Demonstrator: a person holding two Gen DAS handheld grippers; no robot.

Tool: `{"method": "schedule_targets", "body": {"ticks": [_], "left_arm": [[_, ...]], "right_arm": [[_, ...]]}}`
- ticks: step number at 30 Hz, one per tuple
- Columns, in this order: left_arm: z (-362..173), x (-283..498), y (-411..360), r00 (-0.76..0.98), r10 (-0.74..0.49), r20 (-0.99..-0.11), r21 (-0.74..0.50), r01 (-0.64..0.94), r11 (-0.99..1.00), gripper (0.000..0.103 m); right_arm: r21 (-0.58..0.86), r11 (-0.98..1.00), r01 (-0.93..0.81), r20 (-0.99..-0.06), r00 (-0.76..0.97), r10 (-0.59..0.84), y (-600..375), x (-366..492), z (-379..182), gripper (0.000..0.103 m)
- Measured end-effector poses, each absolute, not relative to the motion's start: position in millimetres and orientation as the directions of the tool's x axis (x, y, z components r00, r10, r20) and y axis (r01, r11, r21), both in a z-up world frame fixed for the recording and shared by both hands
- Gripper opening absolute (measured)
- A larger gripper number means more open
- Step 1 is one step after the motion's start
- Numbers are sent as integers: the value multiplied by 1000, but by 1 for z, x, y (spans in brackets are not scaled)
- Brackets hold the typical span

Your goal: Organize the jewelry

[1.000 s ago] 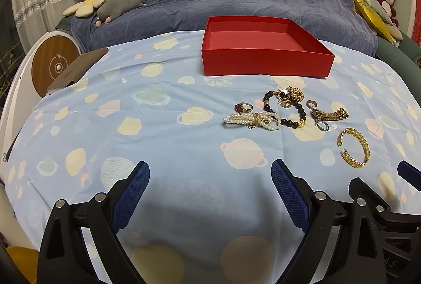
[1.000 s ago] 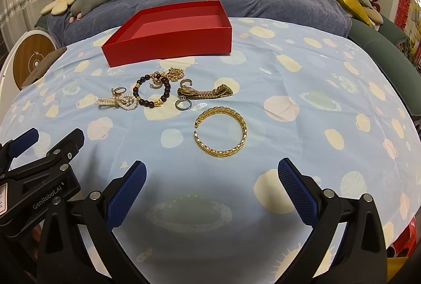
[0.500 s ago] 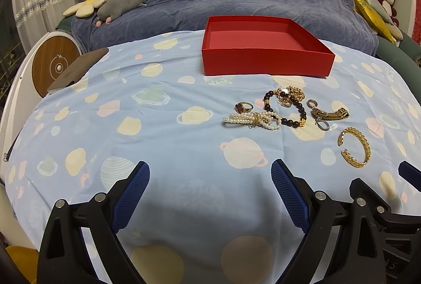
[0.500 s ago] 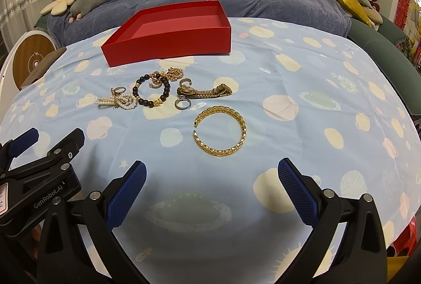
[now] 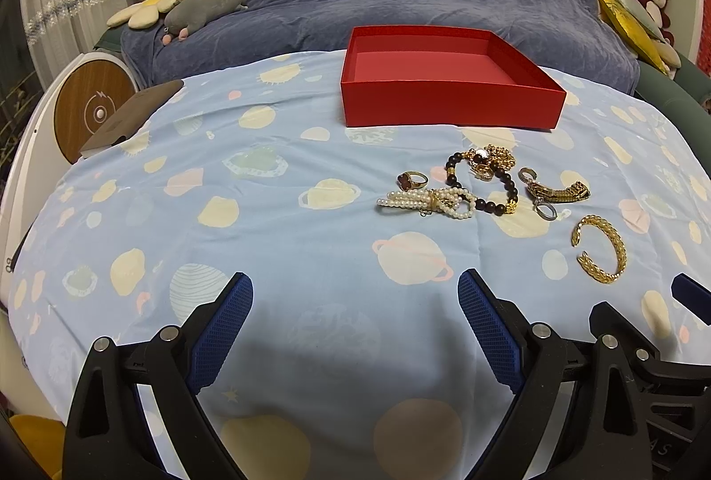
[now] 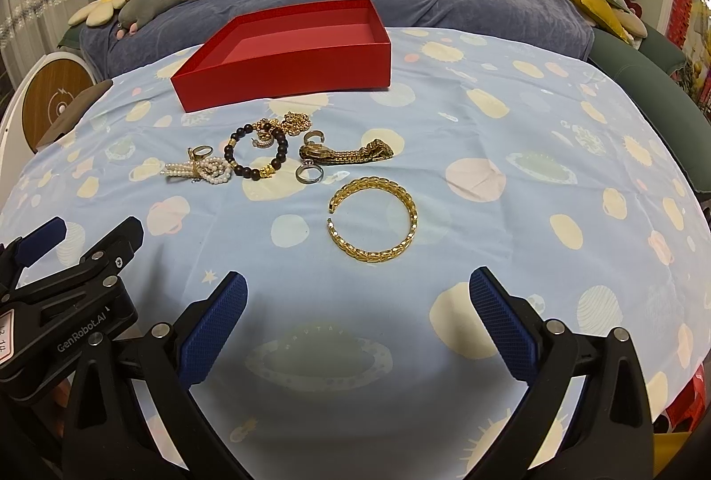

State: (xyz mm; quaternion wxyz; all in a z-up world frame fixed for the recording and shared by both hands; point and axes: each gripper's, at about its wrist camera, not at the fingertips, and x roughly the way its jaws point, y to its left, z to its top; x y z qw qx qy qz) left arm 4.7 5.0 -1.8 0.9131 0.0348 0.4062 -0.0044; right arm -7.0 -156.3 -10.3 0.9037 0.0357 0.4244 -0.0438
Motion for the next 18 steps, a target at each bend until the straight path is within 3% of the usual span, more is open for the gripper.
{"method": "schedule_targets", "body": {"ticks": [18], "left_arm": [[-1, 4, -4, 670, 23, -742, 63, 35, 997, 91]], "right_arm": [[30, 994, 108, -771, 635, -45, -157, -7, -11, 98]]}}
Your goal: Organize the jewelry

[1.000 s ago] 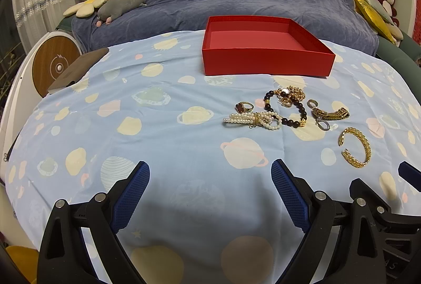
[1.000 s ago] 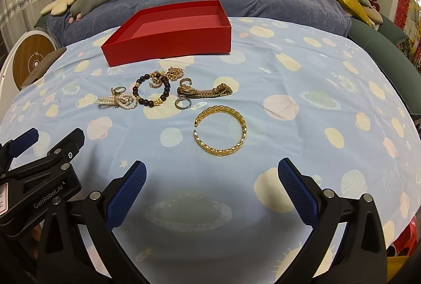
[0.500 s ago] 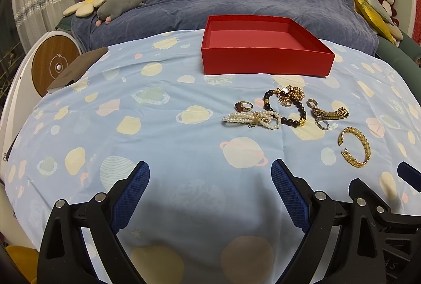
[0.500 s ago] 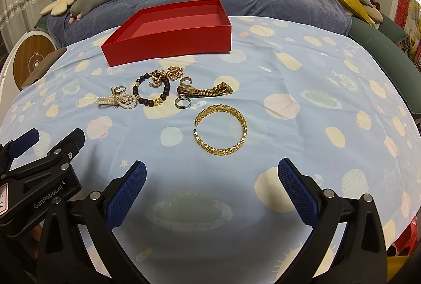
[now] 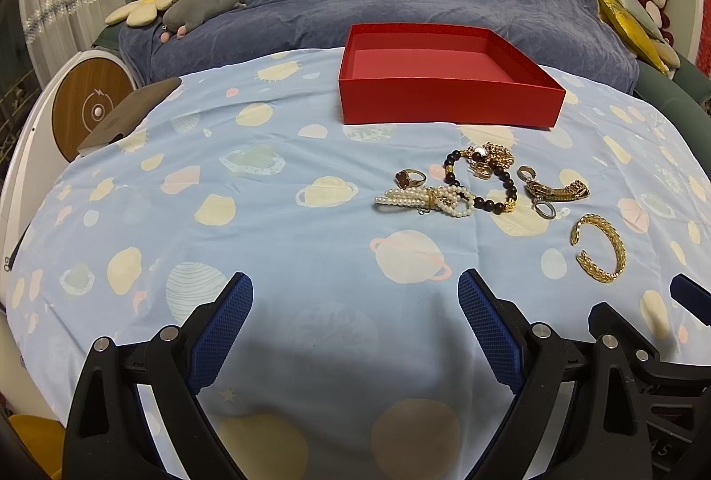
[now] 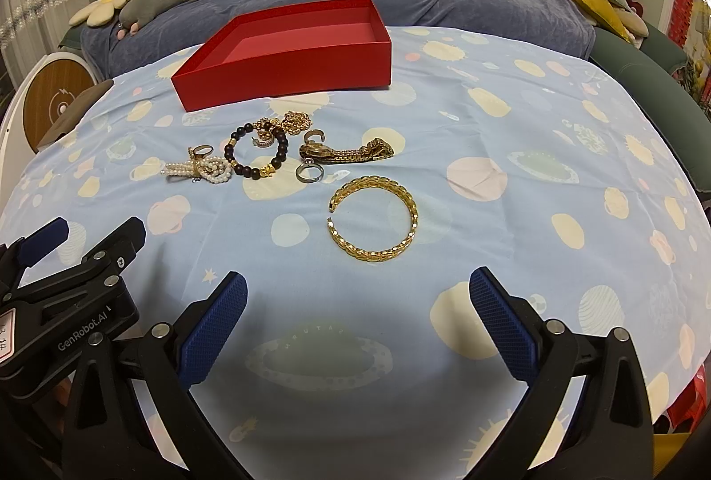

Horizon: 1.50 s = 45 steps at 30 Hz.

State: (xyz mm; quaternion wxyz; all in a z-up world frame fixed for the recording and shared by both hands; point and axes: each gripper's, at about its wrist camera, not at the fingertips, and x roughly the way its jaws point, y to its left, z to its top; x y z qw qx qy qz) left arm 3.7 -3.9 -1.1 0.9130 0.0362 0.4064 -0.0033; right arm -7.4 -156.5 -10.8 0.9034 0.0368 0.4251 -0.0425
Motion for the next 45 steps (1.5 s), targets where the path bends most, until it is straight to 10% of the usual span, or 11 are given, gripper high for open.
{"method": "schedule_targets", "body": {"ticks": [27, 45], "left_arm": [[-5, 17, 23, 636, 11, -771, -15, -35, 999, 91], [-3, 31, 33, 639, -51, -768, -86, -24, 996, 91]], "right_arm": [[71, 988, 134, -782, 622, -28, -179, 19, -27, 95], [46, 995, 85, -782, 623, -17, -172, 38, -36, 53]]}}
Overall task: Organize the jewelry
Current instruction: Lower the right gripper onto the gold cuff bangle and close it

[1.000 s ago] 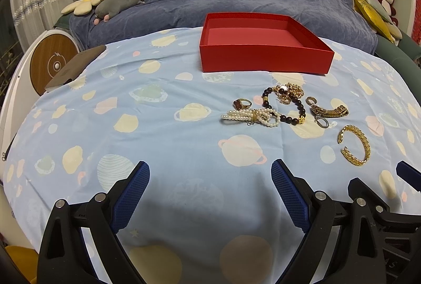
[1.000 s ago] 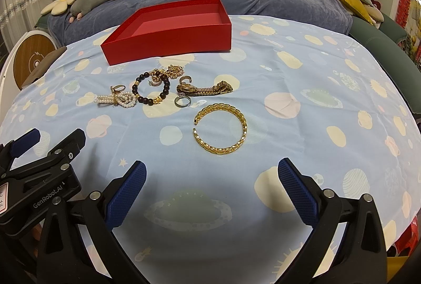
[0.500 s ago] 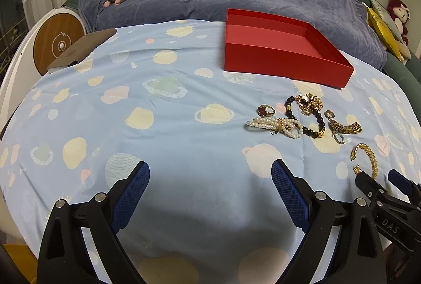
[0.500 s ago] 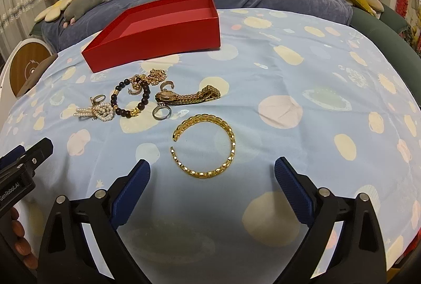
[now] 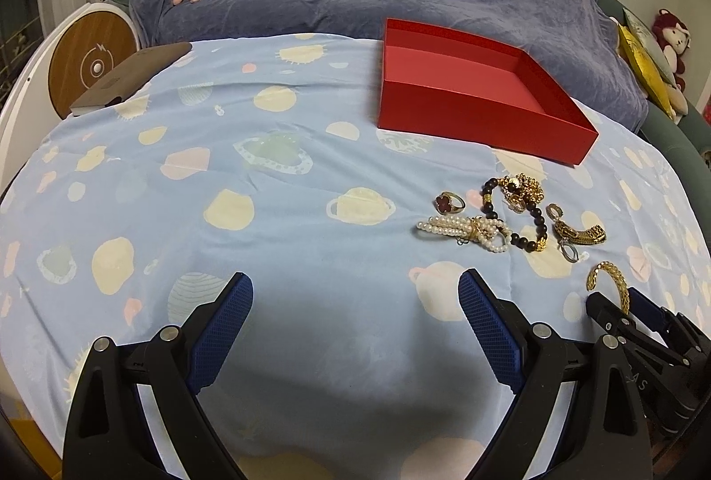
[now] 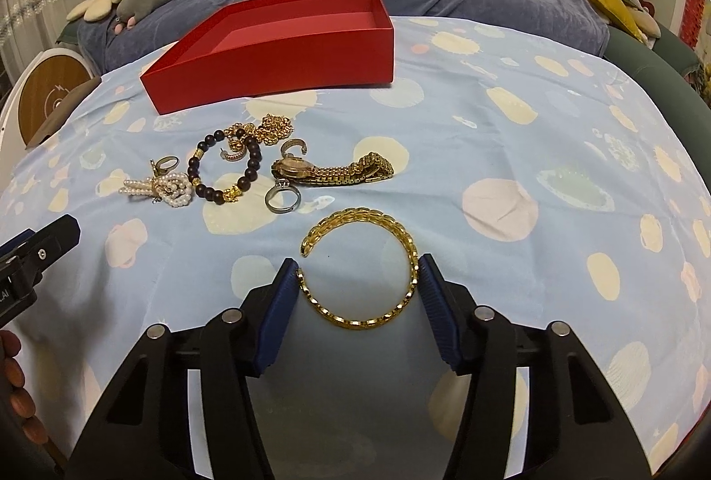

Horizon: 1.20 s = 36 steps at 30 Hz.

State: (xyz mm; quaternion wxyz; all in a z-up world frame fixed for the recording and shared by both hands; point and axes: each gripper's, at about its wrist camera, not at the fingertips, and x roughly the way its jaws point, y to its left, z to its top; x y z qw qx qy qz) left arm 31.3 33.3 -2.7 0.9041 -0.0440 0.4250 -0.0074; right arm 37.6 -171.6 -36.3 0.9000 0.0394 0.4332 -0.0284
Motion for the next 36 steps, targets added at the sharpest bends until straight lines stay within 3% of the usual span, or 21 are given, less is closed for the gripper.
{"method": "schedule_targets", "body": {"ticks": [13, 18, 21, 24, 26, 28, 32, 34, 36], "left_arm": [[-4, 73, 1, 640, -149, -754, -159, 41, 986, 91], [-9, 91, -12, 641, -108, -760, -123, 22, 992, 89], [-23, 96, -15, 612, -73, -787, -73, 25, 997, 75], [-25, 90, -12, 619, -88, -780, -84, 35, 996, 74], [-24, 86, -11, 616, -124, -778, -101, 71, 992, 57], [-23, 81, -10, 611, -161, -775, -126, 100, 987, 49], [-24, 73, -8, 617, -179, -766, -130, 123, 984, 45], [-26, 73, -5, 599, -198, -776, -148, 133, 980, 19], [-25, 71, -2, 597, -207, -776, -158, 134, 978, 19]], "right_arm": [[109, 987, 116, -782, 623, 13, -180, 31, -31, 53], [117, 986, 119, -786, 618, 19, -181, 31, -32, 53], [120, 986, 116, -788, 616, 23, -181, 31, -31, 53], [118, 987, 110, -788, 615, 25, -179, 32, -31, 53], [121, 987, 108, -788, 615, 29, -178, 31, -31, 53], [124, 987, 104, -788, 615, 34, -178, 30, -31, 53], [128, 987, 92, -786, 617, 44, -175, 26, -28, 53], [129, 988, 88, -783, 620, 47, -173, 24, -26, 53], [132, 988, 85, -780, 624, 51, -172, 22, -24, 53]]}}
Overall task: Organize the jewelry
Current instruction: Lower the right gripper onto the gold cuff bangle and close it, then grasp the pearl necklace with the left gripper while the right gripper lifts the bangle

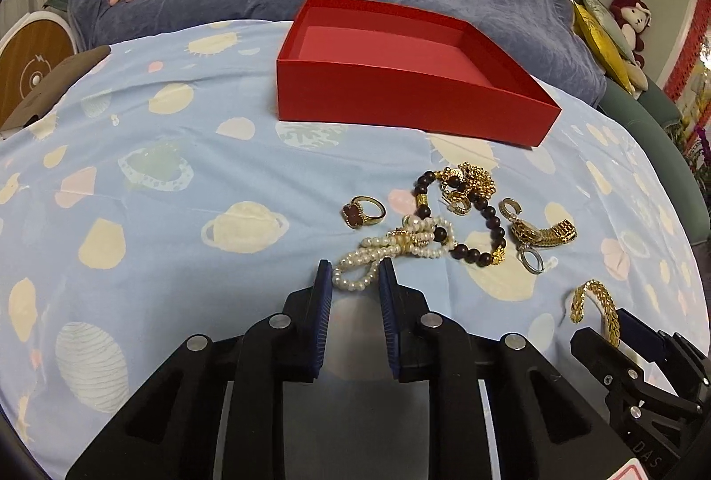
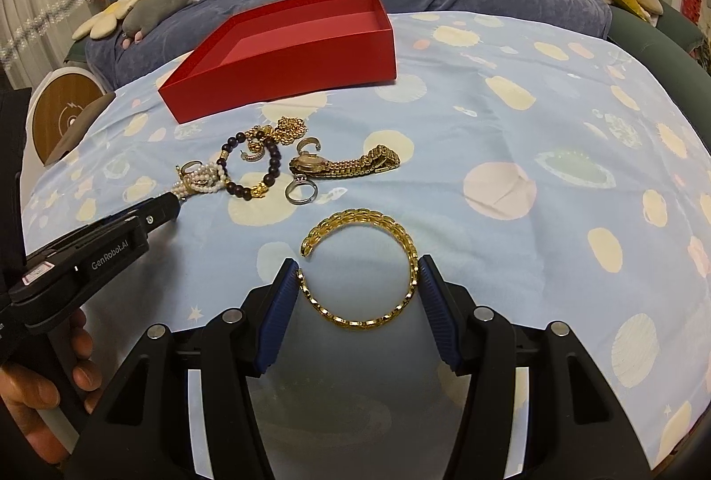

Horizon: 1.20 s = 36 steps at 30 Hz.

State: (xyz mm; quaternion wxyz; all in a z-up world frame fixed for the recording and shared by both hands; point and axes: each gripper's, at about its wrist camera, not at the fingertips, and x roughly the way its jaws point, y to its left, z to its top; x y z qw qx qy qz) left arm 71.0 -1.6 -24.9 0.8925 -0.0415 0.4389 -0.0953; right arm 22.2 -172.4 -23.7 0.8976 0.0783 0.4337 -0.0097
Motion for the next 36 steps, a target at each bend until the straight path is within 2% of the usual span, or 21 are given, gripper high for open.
{"method": "schedule_targets", "body": {"ticks": [4, 6, 8, 9, 10, 13, 15, 17, 19, 21, 22, 23, 30, 36], "left_arm": [[-22, 70, 2, 578, -252, -776, -216, 132, 968, 22], [-20, 70, 3, 576, -278, -769, -255, 123, 959, 30], [-17, 71, 2, 593, -252, -765, -241, 100, 965, 58], [-16, 72, 1, 605, -234, -761, -228, 88, 970, 63], [-16, 73, 0, 614, -221, -758, -218, 81, 972, 66], [-20, 79, -5, 610, -224, -760, -207, 99, 973, 66], [-24, 80, -8, 597, -240, -765, -210, 121, 970, 59], [-25, 78, -13, 594, -252, -764, -193, 161, 968, 33], [-25, 77, -15, 573, -279, -770, -205, 192, 960, 20], [-23, 74, -16, 564, -297, -771, -213, 211, 954, 15], [-22, 72, -17, 563, -307, -767, -219, 221, 951, 8], [-20, 70, -17, 560, -316, -766, -222, 231, 947, 6], [6, 53, -4, 591, -346, -728, -252, 239, 938, 6], [47, 66, 4, 601, -383, -702, -276, 267, 923, 6]], "right_arm": [[138, 987, 85, -774, 630, 54, -171, 20, -20, 53], [140, 986, 87, -775, 630, 54, -172, 20, -20, 53], [142, 986, 88, -775, 629, 55, -171, 21, -20, 53], [141, 986, 88, -776, 628, 55, -171, 21, -21, 53], [140, 986, 88, -777, 627, 55, -171, 21, -21, 53], [141, 986, 88, -781, 622, 56, -172, 22, -22, 53], [142, 986, 89, -782, 620, 57, -172, 23, -23, 53], [144, 986, 88, -783, 619, 60, -172, 23, -22, 53], [148, 985, 85, -781, 621, 64, -172, 22, -21, 53], [150, 985, 82, -777, 626, 66, -172, 22, -19, 53], [152, 985, 80, -774, 629, 68, -171, 21, -18, 53], [153, 985, 79, -771, 633, 69, -171, 20, -16, 53], [186, 981, 63, -743, 662, 98, -171, 14, 3, 53], [191, 981, -12, -697, 702, 145, -167, 42, 55, 53]]}}
